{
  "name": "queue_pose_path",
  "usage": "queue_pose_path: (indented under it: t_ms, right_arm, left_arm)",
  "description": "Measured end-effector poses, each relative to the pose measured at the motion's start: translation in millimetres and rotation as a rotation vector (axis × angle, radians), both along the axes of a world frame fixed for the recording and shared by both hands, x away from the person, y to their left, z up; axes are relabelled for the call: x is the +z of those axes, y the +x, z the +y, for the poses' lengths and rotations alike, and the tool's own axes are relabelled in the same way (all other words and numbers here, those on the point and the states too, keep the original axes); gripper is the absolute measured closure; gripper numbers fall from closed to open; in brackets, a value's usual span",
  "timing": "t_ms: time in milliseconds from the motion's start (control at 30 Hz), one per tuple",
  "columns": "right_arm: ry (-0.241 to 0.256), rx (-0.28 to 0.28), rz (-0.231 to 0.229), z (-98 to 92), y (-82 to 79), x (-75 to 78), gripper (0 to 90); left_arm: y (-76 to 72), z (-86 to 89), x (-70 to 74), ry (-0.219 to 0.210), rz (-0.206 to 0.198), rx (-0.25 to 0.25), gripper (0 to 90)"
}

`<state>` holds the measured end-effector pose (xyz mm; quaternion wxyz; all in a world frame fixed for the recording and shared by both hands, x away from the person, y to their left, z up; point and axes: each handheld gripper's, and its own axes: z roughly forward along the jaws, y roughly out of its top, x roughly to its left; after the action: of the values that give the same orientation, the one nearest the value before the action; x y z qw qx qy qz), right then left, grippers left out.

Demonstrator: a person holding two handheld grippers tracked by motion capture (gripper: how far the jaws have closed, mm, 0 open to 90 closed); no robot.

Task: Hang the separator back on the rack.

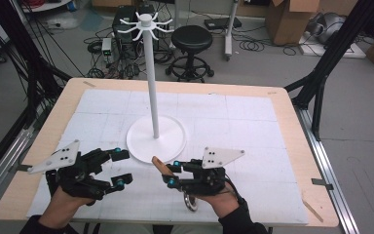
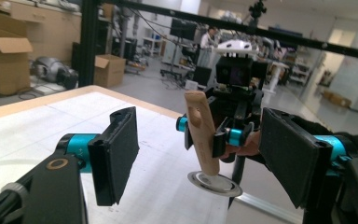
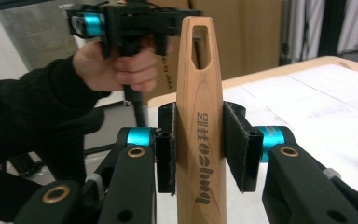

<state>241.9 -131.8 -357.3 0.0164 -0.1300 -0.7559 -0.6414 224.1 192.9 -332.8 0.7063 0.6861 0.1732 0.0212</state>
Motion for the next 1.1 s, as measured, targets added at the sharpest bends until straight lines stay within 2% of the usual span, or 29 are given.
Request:
queue_pose_path:
  t_ms: [133, 300, 633, 800, 1000, 1100]
  right_arm:
    - [0.010, 0.038, -0.011, 6.8, -4.3, 3.7, 66.6]
    - [0.036, 0.060, -0.025, 10.5, -8.3, 7.1, 66.6]
    - [0.071, 0.094, -0.041, 12.6, -13.1, 7.8, 66.6]
    - [0.081, 0.103, -0.042, 12.5, -13.9, 7.2, 66.5]
    - [0.084, 0.112, -0.049, 13.1, -14.6, 7.3, 66.6]
    - [0.085, 0.118, -0.047, 13.6, -14.9, 7.3, 66.6]
  left_arm:
    - [2.5, -12.5, 5.3, -0.017, 0.002, -0.049, 33.5]
    - [4.3, -23.1, 8.0, -0.031, 0.015, -0.103, 38.8]
    - [5.0, -34.0, 6.4, -0.054, 0.030, -0.183, 51.0]
    - [5.0, -36.9, 5.5, -0.064, 0.031, -0.201, 56.8]
    - [4.3, -36.5, 3.4, -0.070, -0.005, -0.194, 68.9]
    - [3.3, -36.2, 2.9, -0.079, -0.008, -0.189, 69.8]
